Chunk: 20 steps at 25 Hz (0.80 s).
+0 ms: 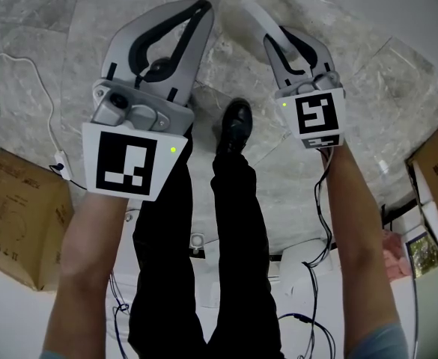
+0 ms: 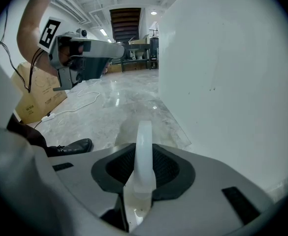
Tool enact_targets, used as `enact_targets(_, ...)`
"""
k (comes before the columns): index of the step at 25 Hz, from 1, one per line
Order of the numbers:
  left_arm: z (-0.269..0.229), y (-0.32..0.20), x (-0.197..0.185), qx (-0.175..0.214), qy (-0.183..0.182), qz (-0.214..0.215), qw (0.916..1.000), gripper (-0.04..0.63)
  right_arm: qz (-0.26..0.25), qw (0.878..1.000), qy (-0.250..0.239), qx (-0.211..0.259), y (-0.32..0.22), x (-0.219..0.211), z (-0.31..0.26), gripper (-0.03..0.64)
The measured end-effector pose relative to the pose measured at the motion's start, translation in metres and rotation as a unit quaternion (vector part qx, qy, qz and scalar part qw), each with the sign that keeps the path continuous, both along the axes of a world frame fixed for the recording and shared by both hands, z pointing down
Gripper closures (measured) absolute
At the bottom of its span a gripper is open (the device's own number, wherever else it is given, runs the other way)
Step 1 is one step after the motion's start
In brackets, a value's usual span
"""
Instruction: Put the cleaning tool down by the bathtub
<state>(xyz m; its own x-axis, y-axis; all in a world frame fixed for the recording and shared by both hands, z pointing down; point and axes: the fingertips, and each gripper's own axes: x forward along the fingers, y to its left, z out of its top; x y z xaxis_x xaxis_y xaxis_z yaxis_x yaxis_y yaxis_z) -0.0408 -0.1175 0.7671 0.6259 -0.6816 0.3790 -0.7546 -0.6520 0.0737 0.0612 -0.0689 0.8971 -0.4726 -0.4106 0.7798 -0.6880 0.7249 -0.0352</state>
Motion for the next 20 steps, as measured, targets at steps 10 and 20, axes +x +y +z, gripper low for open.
enact_targets(10, 0.003, -0.005, 0.006, -0.001, 0.0, 0.008, 1.0, 0.58, -0.004, 1.0, 0.01, -0.01, 0.001, 0.005, 0.015, 0.511)
enact_targets(20, 0.002, -0.007, 0.006, -0.001, -0.005, 0.012, 0.9999, 0.58, -0.008, 1.0, 0.017, -0.007, -0.005, 0.003, 0.022, 0.511)
